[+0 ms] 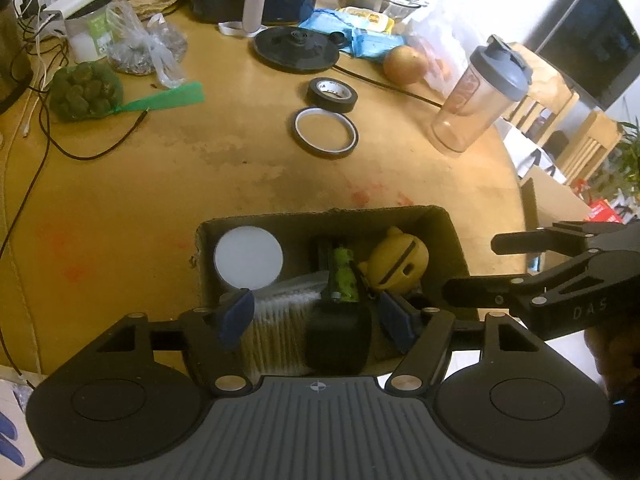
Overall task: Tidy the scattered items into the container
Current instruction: 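Open both tools to drop the two black cylinder pieces into the box, then move the right tool to the thin black ring on the table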
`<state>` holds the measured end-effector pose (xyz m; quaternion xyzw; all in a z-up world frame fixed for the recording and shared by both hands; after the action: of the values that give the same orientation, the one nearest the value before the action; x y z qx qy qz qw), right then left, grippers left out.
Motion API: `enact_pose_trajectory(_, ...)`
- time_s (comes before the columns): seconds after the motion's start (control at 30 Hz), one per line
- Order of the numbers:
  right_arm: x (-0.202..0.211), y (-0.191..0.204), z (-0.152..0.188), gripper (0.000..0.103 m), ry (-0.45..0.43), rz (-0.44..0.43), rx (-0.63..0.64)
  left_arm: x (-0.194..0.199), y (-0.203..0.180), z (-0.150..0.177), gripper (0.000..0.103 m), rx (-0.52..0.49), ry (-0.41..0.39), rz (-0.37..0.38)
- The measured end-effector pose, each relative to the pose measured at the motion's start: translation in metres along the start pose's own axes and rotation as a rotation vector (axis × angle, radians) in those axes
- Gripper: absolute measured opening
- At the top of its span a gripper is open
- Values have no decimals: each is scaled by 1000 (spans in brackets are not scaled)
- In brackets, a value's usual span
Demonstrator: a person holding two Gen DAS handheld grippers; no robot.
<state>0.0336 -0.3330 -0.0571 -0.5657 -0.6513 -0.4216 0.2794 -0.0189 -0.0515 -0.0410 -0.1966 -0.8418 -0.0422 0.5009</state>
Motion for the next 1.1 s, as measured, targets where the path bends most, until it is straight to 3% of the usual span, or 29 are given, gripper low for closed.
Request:
enact_pose_trajectory(0.5, -1, -4, -4, 103, -23, 43, -18, 7, 2, -3, 69, 0, -32, -8)
enact_pose_trajectory(0.97, -5, -21, -20, 103, -114, 115, -26, 10, 12, -19, 69, 10, -92, -39)
enact_pose_trajectory(1.1, -8, -26, -29, 103, -125, 143, -26, 9, 15, -24, 75, 6, -105, -42)
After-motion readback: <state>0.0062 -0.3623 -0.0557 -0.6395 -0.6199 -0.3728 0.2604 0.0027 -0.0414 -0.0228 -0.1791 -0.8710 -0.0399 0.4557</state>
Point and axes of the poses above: each gripper's, at about its wrist camera, not at the fingertips, and x roughly against the way its jaws point, y to its left, z to its underside, the point moved 1 cm from there along -x, roughly the way its jaws point, and after that the axes turned 5 degrees about -y, right-handed, at the moved point
